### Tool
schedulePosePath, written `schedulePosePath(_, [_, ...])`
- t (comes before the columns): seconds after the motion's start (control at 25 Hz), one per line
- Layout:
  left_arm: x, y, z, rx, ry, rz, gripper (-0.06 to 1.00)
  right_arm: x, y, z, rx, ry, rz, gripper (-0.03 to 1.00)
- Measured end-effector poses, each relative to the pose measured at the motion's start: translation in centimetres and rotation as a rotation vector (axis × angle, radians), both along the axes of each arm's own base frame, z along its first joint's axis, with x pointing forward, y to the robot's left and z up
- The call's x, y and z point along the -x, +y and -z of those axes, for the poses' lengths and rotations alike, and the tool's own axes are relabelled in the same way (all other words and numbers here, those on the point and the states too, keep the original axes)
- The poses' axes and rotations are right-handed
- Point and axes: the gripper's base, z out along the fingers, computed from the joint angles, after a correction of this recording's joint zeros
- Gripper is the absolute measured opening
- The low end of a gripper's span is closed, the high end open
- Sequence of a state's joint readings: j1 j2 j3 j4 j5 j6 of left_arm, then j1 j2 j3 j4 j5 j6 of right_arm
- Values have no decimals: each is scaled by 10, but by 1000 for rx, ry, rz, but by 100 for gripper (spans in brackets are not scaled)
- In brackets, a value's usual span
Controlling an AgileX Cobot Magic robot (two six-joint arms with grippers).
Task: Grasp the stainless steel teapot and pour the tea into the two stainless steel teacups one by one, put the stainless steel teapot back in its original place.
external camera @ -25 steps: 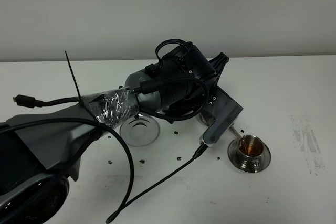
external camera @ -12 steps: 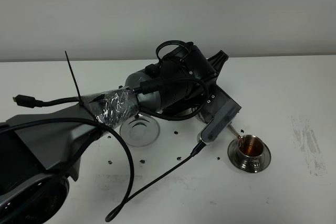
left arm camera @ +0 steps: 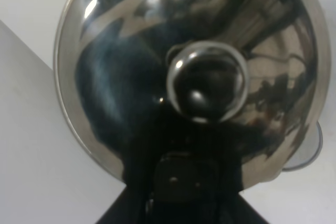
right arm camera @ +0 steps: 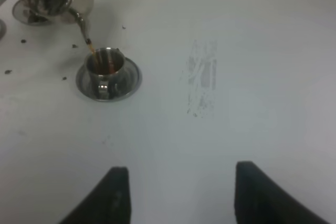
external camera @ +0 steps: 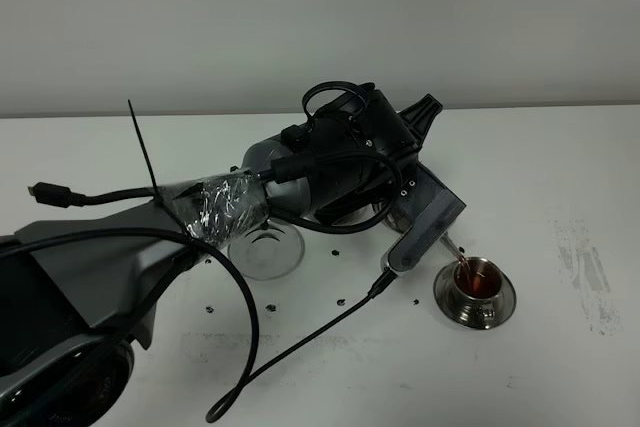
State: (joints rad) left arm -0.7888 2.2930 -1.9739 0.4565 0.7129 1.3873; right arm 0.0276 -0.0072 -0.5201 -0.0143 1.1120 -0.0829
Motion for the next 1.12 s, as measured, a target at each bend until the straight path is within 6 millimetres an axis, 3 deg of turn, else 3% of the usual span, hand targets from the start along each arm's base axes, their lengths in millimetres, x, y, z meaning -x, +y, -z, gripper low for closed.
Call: schedulePosePath(1.12, [3,-6,-3,-25,-62,29,22,0,0,0,0,0,0,43])
